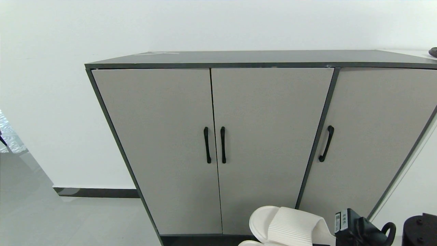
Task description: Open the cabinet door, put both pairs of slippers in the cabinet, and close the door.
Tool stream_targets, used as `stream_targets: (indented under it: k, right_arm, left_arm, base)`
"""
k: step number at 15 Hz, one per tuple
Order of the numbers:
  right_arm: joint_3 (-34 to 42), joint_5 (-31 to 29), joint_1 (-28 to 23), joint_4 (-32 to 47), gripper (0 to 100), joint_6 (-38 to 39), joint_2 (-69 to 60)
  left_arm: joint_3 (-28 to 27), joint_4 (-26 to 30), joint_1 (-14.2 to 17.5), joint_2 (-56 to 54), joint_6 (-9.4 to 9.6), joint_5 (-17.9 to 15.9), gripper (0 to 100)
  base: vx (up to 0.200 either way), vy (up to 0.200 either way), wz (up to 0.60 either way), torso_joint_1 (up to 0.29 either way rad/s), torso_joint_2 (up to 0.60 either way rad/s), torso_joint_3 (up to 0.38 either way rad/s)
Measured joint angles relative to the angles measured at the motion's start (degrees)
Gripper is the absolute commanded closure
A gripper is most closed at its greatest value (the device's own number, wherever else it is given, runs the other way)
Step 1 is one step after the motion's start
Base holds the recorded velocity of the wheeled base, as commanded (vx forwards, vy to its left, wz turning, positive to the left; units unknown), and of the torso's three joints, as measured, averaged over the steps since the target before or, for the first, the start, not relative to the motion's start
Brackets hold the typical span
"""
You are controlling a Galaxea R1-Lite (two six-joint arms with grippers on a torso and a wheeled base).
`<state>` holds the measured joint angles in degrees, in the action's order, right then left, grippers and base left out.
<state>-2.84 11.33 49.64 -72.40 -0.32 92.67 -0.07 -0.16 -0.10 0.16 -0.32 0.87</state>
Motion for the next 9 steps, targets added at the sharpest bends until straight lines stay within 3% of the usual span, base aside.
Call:
stream_targets:
  k: [1,7,9]
  right_arm:
    - [0.1,0.0,0.0,0.0,100,0.0,0.0]
    - [0.5,0.0,0.4,0.0,100,-0.1,0.0]
    - [0.6,0.0,0.7,0.0,100,-0.1,0.0]
  left_arm:
    - [0.0,0.0,0.0,0.0,-0.01,0.0,100]
    - [0.0,0.0,0.0,0.0,0.32,0.1,100]
    - [0.0,0.0,0.0,0.0,1.33,0.2,100]
  base:
    - [0.200,0.000,0.00,-0.002,0.01,0.007]
    - [0.000,0.000,0.00,0.000,0.00,0.000]
    - [0.000,0.000,0.00,0.000,0.00,0.000]
